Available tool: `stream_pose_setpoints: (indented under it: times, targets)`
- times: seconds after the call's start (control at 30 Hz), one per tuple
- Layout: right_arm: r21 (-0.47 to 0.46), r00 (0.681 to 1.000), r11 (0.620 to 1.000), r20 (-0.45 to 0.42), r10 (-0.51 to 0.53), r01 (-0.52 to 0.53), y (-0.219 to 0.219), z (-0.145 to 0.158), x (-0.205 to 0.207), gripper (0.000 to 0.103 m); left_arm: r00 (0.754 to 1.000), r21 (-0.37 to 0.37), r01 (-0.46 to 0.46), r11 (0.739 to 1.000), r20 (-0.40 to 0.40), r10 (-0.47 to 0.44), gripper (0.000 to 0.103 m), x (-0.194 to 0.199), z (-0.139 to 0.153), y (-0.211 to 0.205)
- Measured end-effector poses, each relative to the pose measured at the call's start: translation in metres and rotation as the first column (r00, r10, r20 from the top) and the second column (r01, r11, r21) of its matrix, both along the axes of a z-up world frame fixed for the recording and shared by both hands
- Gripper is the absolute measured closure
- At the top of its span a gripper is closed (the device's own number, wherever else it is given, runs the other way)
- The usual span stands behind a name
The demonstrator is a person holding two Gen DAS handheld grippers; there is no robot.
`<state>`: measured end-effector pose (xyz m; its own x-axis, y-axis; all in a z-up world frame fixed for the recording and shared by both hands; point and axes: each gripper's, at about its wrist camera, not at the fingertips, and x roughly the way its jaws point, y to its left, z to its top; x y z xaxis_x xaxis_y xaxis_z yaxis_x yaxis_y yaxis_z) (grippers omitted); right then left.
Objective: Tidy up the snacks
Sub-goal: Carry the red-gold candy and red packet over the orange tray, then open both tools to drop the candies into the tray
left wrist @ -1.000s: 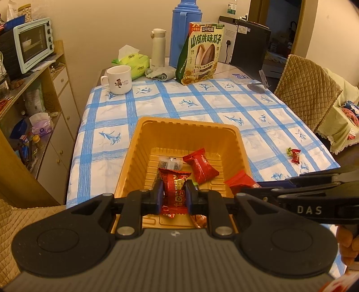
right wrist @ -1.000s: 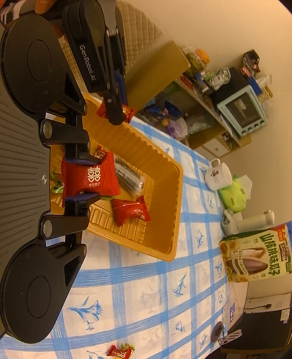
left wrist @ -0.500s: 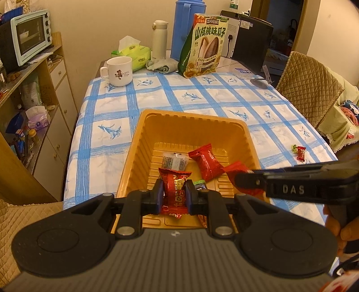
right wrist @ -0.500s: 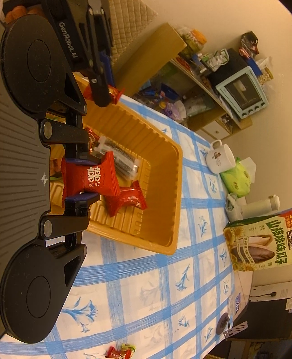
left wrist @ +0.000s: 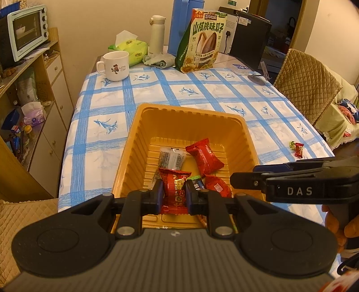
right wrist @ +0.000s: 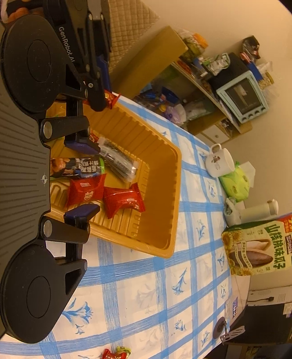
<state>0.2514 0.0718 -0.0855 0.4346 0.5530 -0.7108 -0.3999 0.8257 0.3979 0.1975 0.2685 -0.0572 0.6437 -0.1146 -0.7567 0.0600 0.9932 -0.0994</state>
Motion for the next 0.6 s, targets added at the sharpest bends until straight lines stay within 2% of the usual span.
stream_pose_setpoints:
  times: [0.33, 0.37, 0.43, 0.53, 0.6]
  targets:
    - [-0.01, 1.0, 1.0, 0.003, 0.011, -0.011, -0.002, 0.0, 0.002, 0.053, 1.0, -0.011, 0.016, 1.0, -0.013, -0.016, 0.083, 0.007, -0.006, -0.009]
    - [-0.01, 1.0, 1.0, 0.004, 0.012, -0.012, -0.002, 0.0, 0.003, 0.053, 1.0, -0.01, 0.016, 1.0, -0.017, -0.017, 0.074, 0.007, -0.006, -0.009]
    - [-0.009, 1.0, 1.0, 0.005, 0.018, -0.018, -0.003, 0.001, 0.002, 0.053, 1.0, -0.013, 0.01, 1.0, -0.022, -0.01, 0.061, 0.005, -0.007, -0.01]
    - [-0.015, 0.999, 0.999, 0.013, 0.035, -0.034, -0.004, 0.002, 0.0, 0.051, 0.999, -0.015, -0.001, 1.0, -0.032, 0.001, 0.057, 0.0, -0.008, -0.009]
    - [-0.019, 0.999, 0.999, 0.023, 0.045, -0.044, -0.004, 0.004, -0.003, 0.045, 0.999, -0.012, -0.015, 1.0, -0.044, 0.015, 0.055, -0.004, -0.009, -0.007]
